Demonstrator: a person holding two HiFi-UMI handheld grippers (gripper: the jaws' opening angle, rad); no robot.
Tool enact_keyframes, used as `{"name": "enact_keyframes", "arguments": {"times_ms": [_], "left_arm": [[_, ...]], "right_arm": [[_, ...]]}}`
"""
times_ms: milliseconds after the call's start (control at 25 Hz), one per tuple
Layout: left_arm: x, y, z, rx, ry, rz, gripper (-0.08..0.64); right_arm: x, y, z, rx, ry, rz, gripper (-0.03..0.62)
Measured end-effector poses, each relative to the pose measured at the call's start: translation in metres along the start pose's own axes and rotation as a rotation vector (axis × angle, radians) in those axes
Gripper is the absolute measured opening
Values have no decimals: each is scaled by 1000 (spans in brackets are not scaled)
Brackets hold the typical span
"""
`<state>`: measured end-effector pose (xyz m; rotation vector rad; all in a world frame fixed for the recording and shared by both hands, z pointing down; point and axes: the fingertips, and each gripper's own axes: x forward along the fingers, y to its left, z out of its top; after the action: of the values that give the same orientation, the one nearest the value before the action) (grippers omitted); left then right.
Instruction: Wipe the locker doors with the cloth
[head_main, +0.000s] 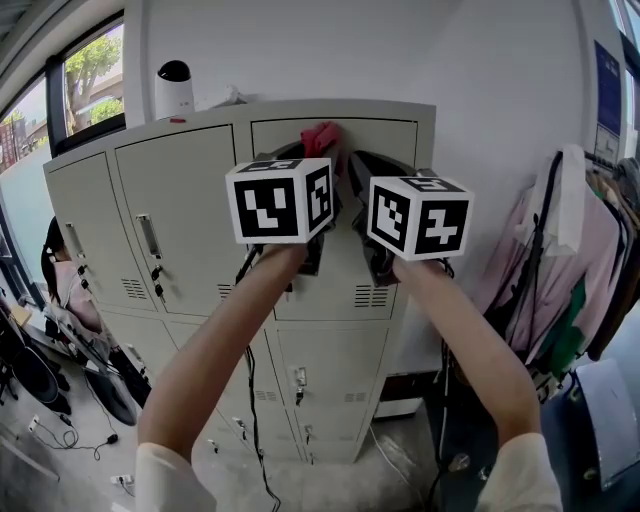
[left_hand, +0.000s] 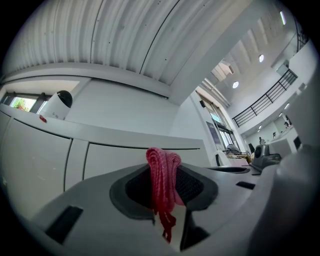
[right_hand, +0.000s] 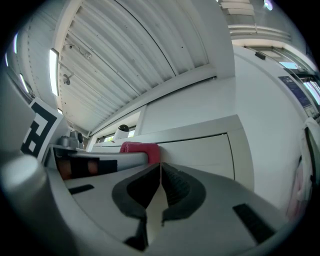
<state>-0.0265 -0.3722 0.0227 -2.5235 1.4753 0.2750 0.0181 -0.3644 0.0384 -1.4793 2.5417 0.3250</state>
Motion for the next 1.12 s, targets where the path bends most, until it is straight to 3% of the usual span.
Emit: {"name": "enact_keyframes", "arguments": {"times_ms": [1120], "left_arm": [[55, -108, -9, -63, -27, -193, 121]], "right_arm": [[-63, -91, -3, 2, 13, -187, 3]]}}
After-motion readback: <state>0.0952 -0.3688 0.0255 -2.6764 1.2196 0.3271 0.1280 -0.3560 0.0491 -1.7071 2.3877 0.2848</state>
